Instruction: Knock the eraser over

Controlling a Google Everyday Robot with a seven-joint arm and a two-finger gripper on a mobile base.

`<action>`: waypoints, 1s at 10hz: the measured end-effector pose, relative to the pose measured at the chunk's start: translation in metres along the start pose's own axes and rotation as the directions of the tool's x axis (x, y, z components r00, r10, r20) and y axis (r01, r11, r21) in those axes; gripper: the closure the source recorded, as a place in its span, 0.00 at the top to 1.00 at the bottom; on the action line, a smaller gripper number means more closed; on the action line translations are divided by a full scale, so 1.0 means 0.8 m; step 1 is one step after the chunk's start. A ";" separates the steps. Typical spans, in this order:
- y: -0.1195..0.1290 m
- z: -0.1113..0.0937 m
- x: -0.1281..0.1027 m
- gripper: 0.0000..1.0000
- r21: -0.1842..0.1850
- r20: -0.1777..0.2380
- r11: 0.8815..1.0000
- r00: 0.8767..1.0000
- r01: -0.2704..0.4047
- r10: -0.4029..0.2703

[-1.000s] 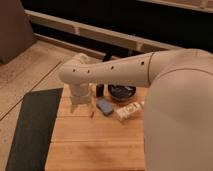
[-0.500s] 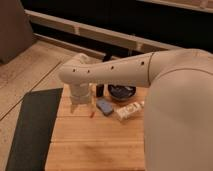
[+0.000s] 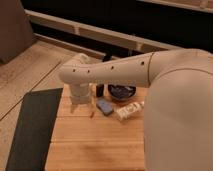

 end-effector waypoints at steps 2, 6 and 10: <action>0.000 0.000 0.000 0.65 0.000 0.000 1.000 1.000 0.000 0.000; 0.000 0.000 0.000 0.65 0.000 0.000 1.000 1.000 0.000 0.000; 0.000 0.000 0.000 0.42 0.000 0.000 1.000 1.000 0.000 0.000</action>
